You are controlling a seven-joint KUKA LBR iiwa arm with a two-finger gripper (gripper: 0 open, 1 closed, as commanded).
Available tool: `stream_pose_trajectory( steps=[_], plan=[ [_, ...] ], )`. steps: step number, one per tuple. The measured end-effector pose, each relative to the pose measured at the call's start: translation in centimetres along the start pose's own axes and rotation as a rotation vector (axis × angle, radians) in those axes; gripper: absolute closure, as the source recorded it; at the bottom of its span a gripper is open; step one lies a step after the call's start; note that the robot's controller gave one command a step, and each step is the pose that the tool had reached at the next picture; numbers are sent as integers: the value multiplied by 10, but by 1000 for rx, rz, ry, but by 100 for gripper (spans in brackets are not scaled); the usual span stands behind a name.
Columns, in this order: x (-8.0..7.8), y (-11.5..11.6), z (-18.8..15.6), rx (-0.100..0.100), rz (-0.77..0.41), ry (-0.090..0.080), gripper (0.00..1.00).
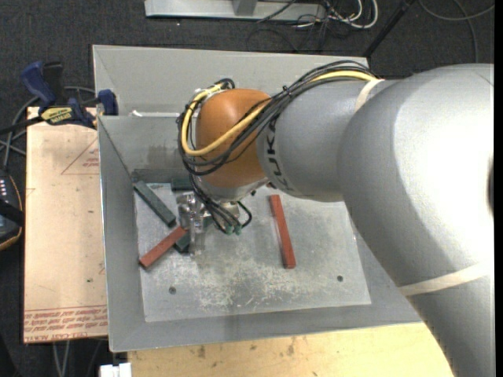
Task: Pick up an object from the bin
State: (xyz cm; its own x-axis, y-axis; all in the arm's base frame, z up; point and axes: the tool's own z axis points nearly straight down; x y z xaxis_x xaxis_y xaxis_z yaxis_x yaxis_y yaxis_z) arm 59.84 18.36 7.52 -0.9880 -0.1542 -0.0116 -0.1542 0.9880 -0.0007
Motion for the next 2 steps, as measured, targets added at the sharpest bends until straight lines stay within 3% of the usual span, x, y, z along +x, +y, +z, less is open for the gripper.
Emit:
stream_pose_trajectory(
  steps=[1,2],
  plan=[
    [-24,-33,-112,-1,-104,-2,100],
    [-39,-37,-276,-2,-135,-2,100]
  ],
)
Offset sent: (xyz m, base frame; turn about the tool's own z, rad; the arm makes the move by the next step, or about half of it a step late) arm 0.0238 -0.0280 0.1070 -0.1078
